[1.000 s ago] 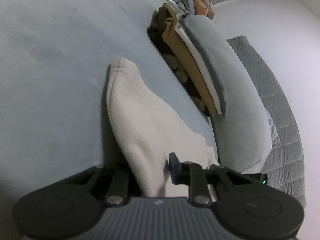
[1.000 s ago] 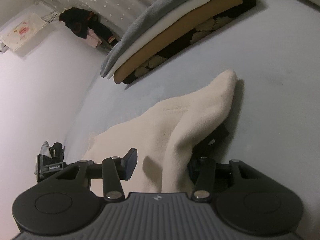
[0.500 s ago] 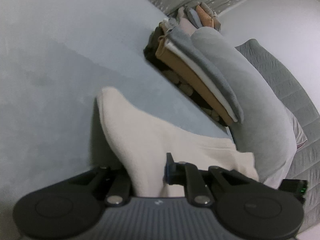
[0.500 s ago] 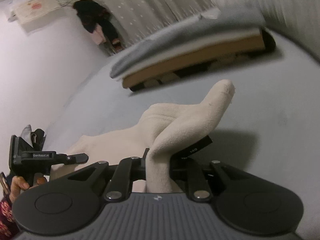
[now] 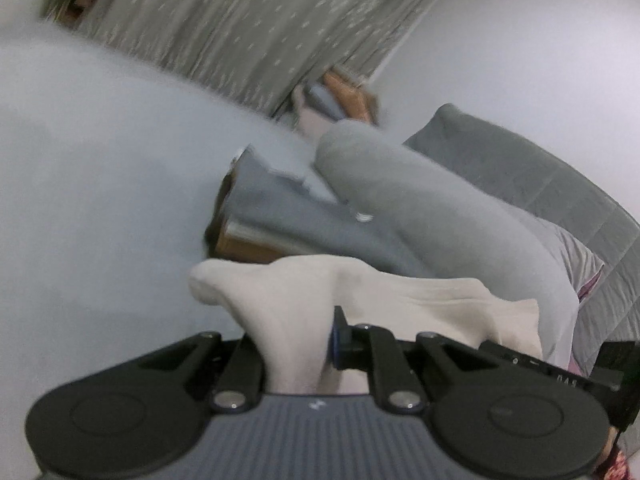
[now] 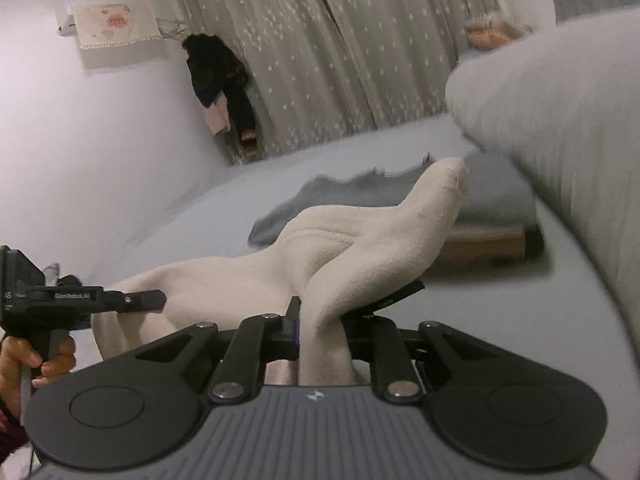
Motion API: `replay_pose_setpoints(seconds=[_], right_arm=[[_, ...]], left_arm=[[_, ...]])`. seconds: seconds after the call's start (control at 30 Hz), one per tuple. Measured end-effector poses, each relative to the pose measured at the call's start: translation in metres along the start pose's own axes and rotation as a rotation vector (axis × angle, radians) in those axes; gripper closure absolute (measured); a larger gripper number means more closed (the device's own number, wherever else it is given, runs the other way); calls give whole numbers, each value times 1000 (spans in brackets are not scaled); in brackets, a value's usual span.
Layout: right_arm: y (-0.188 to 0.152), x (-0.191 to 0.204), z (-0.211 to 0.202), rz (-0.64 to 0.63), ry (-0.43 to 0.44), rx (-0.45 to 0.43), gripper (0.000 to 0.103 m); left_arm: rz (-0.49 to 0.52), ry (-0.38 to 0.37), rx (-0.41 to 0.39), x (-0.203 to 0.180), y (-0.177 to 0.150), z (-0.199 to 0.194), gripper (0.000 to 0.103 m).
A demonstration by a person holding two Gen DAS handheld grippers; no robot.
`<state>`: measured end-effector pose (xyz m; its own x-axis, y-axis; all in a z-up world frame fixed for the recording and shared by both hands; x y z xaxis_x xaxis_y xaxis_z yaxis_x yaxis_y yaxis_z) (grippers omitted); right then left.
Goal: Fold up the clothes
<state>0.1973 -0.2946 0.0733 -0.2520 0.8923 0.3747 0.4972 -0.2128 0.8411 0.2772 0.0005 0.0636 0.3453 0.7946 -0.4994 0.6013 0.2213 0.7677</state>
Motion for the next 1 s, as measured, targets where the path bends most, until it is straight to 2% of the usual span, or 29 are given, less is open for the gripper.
replay_pose_setpoints(seconds=[0.27, 0.43, 0.57, 0.73, 0.9, 1.0], right_arm=[[86, -20, 21, -79, -63, -94, 87], [139, -40, 46, -131, -119, -114, 87], [170, -64, 75, -158, -166, -113, 87], [174, -100, 122, -106, -212, -92, 86], [152, -134, 175, -31, -287, -54, 86], [134, -146, 197, 0, -342, -34, 82]], left_arm=[[204, 12, -102, -42, 83, 43, 91], [254, 24, -128, -56, 126, 83, 91], [270, 37, -131, -56, 141, 116, 90], [241, 67, -142, -28, 146, 164, 88], [135, 119, -135, 6, 150, 207, 88], [51, 160, -121, 27, 149, 230, 88]])
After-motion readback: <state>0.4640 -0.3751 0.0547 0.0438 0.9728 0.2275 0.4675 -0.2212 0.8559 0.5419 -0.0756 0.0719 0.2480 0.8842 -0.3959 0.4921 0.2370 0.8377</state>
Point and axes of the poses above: each gripper's, at about its wrist camera, not at the fingertips, and z roughly the way its jaws point, x to its left, y to its top, the point moved 6 cm from there along z, roughly the way its jaws point, and after that the axes turned 2 degrees about z, right-handed, at the moved point
